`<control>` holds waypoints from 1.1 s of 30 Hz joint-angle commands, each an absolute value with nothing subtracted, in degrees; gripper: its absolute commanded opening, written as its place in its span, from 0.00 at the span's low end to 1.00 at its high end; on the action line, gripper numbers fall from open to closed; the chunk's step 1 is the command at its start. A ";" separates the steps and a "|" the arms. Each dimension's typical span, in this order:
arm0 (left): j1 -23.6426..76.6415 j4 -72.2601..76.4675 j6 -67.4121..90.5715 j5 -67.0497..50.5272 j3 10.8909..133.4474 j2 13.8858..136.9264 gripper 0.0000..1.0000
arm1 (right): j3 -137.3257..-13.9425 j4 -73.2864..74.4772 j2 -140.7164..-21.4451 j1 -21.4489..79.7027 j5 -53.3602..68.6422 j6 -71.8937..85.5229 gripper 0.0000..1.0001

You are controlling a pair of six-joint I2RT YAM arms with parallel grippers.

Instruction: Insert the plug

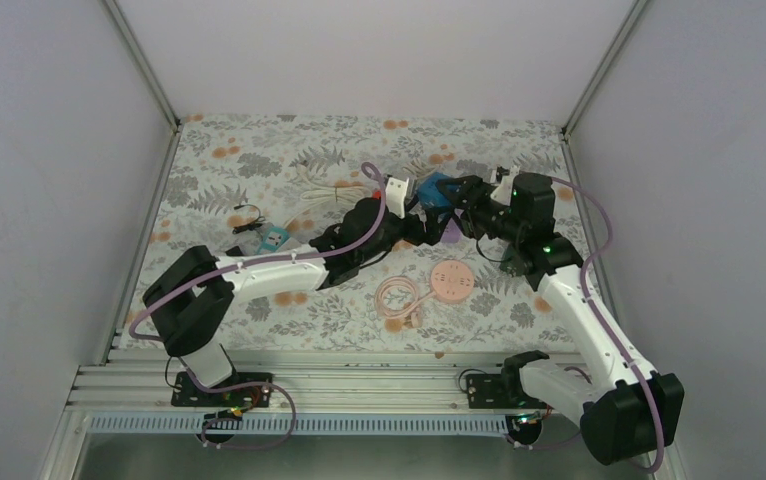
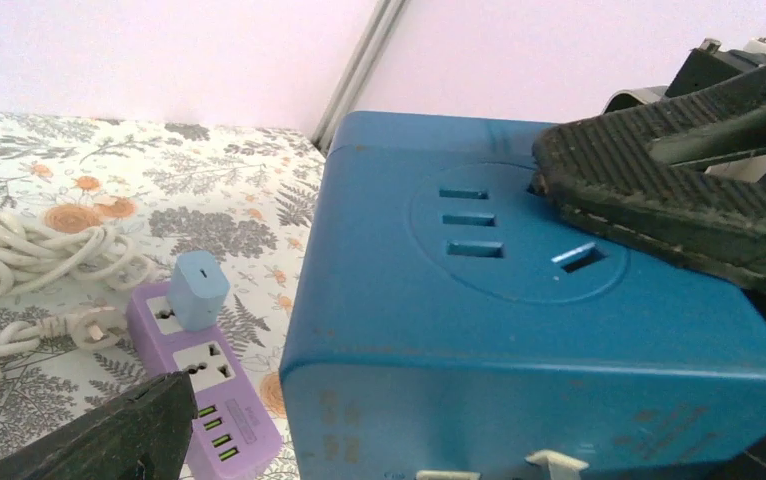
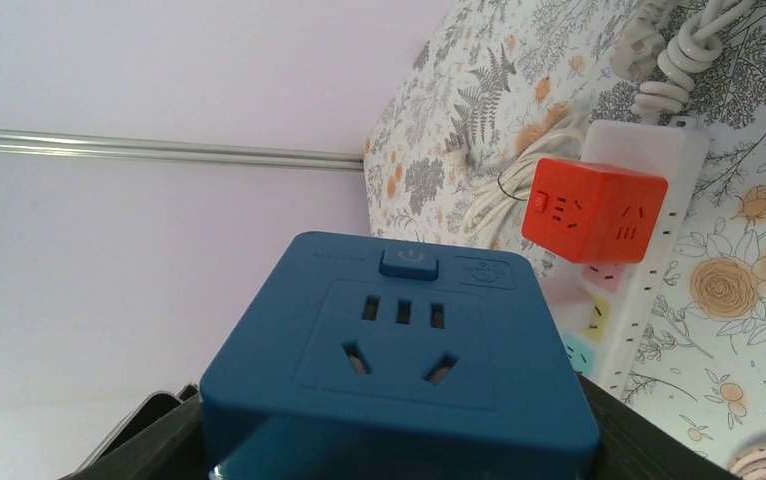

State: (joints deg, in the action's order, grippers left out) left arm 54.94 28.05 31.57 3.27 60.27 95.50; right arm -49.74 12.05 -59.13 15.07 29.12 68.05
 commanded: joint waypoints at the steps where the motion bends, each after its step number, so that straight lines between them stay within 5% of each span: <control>1: 55.02 29.02 32.01 7.68 60.72 94.36 0.99 | -49.31 9.23 -58.30 15.50 30.76 68.57 0.58; 10: 54.69 38.81 30.51 -0.65 55.67 92.12 0.85 | -49.13 7.47 -59.67 15.50 34.10 68.35 0.58; 14: 53.79 38.85 30.45 -2.72 55.61 92.00 0.70 | -49.04 6.96 -59.96 15.49 35.87 67.73 0.59; 18: 52.23 38.22 30.59 -5.39 55.36 91.27 0.57 | -49.20 7.18 -60.10 15.48 36.58 64.51 0.72; 24: 46.61 39.11 34.32 -15.24 52.00 87.22 0.54 | -49.67 8.71 -58.90 14.39 33.63 49.39 0.99; 33: 38.53 30.92 39.07 -41.28 54.41 81.16 0.54 | -52.43 5.13 -58.61 13.99 51.31 28.87 1.00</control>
State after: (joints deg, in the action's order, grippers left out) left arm 40.05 33.30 35.92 -25.89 51.13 83.94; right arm -50.04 8.99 -60.05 14.17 41.36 39.94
